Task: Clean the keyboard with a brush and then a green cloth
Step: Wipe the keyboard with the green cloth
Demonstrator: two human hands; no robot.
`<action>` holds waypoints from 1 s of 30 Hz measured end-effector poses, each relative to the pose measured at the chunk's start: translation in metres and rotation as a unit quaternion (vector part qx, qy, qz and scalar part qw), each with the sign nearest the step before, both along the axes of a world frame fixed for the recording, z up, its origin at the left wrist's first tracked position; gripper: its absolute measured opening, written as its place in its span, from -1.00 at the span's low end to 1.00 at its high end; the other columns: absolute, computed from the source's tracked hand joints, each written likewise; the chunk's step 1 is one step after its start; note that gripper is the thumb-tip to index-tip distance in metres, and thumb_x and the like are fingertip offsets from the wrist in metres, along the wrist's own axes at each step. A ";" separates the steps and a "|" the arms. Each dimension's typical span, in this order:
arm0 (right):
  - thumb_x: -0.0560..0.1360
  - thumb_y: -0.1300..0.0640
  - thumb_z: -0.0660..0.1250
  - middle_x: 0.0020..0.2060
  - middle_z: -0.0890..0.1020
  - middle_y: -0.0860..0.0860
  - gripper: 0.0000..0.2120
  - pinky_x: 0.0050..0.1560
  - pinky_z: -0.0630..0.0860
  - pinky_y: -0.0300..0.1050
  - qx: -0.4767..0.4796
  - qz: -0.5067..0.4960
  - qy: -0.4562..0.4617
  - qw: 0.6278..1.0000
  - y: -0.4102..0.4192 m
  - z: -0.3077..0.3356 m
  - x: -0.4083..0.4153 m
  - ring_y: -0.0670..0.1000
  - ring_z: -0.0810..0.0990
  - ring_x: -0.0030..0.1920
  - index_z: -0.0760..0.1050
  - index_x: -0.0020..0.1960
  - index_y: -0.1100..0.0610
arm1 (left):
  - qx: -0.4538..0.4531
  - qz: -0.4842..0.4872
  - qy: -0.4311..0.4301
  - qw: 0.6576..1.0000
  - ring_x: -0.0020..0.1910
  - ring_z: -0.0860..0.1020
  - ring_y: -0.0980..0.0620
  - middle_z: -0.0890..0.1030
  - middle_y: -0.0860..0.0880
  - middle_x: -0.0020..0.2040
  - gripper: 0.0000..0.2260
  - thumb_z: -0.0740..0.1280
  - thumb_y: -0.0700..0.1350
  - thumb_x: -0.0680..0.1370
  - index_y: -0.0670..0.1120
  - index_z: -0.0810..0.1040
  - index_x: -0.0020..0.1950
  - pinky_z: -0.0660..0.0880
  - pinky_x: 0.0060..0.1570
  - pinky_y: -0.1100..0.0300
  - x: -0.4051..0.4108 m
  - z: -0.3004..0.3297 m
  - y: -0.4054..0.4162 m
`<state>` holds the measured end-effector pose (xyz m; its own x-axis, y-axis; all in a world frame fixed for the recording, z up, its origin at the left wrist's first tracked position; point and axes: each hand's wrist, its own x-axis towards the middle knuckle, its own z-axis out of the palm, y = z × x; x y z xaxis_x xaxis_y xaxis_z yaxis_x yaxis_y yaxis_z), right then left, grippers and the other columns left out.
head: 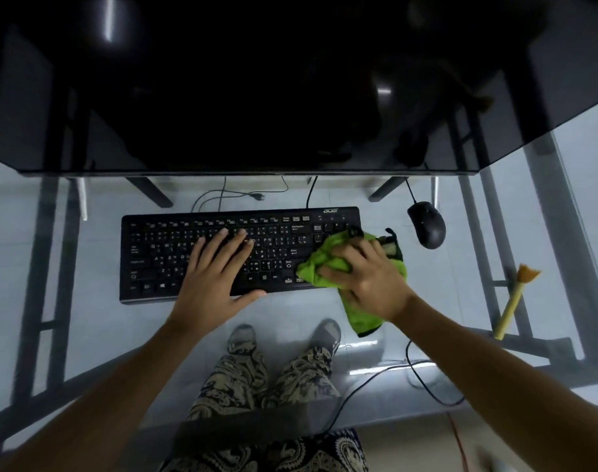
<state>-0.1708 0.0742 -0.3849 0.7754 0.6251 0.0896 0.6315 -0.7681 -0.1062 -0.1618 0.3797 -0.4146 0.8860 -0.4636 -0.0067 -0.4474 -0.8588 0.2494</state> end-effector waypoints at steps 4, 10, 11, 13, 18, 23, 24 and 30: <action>0.29 0.12 0.29 0.05 0.55 0.10 -0.64 -0.03 0.42 0.05 -0.011 0.047 0.000 0.999 -0.021 0.008 0.013 0.15 0.42 0.05 0.65 0.05 0.00 | -0.012 -0.013 0.008 1.000 0.49 0.21 -0.13 0.35 -0.09 0.47 -0.26 0.15 0.38 0.47 -0.11 0.35 0.46 0.08 0.46 -0.18 0.002 -0.001 0.008; 0.37 0.04 0.36 0.07 0.42 0.05 -0.72 -0.05 0.40 0.05 0.013 0.006 -0.006 1.000 0.016 0.009 0.004 0.15 0.41 0.01 0.62 0.06 -0.01 | -0.015 -0.009 -0.005 1.000 0.48 0.23 -0.14 0.34 -0.08 0.48 -0.28 0.16 0.37 0.48 -0.11 0.37 0.45 0.09 0.46 -0.20 0.001 -0.007 0.003; 0.38 0.03 0.36 0.08 0.42 0.05 -0.73 -0.05 0.37 0.04 0.013 0.019 0.002 1.000 0.030 0.008 0.004 0.14 0.41 0.00 0.62 0.07 -0.03 | -0.012 -0.012 -0.002 1.000 0.48 0.23 -0.14 0.34 -0.08 0.48 -0.28 0.16 0.37 0.48 -0.11 0.37 0.45 0.09 0.46 -0.19 0.001 -0.007 0.005; 0.38 0.01 0.36 0.07 0.45 0.05 -0.72 -0.04 0.37 0.03 0.002 0.040 0.010 0.999 0.039 0.009 0.010 0.13 0.43 0.01 0.62 0.08 -0.05 | -0.004 -0.023 0.008 1.000 0.48 0.23 -0.14 0.33 -0.08 0.49 -0.27 0.13 0.38 0.49 -0.12 0.36 0.46 0.09 0.46 -0.18 0.002 -0.003 0.012; 0.39 -0.08 0.22 0.01 0.55 0.16 -0.61 -0.08 0.53 0.15 0.054 -0.194 0.032 0.979 0.001 0.019 0.029 0.17 0.42 -0.01 0.66 0.08 0.05 | -0.019 0.122 0.014 0.992 0.56 0.02 -0.12 0.04 -0.12 0.58 -0.08 0.17 0.45 0.40 -0.11 0.08 0.57 -0.22 0.49 -0.15 -0.005 0.021 0.063; 0.39 -0.10 0.28 -0.01 0.55 0.19 -0.58 -0.19 0.58 0.10 0.003 -0.251 0.025 0.968 0.033 0.030 0.038 0.27 0.51 -0.04 0.64 0.13 0.09 | -0.068 0.257 0.153 0.952 0.54 -0.19 -0.03 -0.09 -0.13 0.59 0.10 0.04 0.57 0.31 -0.15 -0.13 0.57 -0.21 0.50 -0.16 -0.028 0.009 0.118; 0.39 -0.10 0.30 -0.01 0.55 0.18 -0.59 -0.18 0.58 0.07 0.000 -0.233 0.023 0.972 0.054 0.030 0.041 0.26 0.52 -0.04 0.63 0.13 0.08 | -0.070 0.241 0.158 0.955 0.54 -0.18 -0.05 -0.06 -0.12 0.59 0.04 0.04 0.55 0.35 -0.13 -0.10 0.58 -0.19 0.50 -0.17 -0.028 0.005 0.118; 0.40 -0.08 0.38 0.03 0.52 0.11 -0.63 -0.09 0.53 0.05 0.038 -0.170 0.057 0.983 0.223 0.016 0.042 0.17 0.51 0.00 0.57 0.14 0.06 | -0.093 0.238 0.124 0.959 0.55 -0.17 -0.11 -0.07 0.07 0.56 -0.07 0.07 0.46 0.41 -0.06 -0.10 0.58 -0.26 0.46 -0.17 -0.027 -0.004 0.111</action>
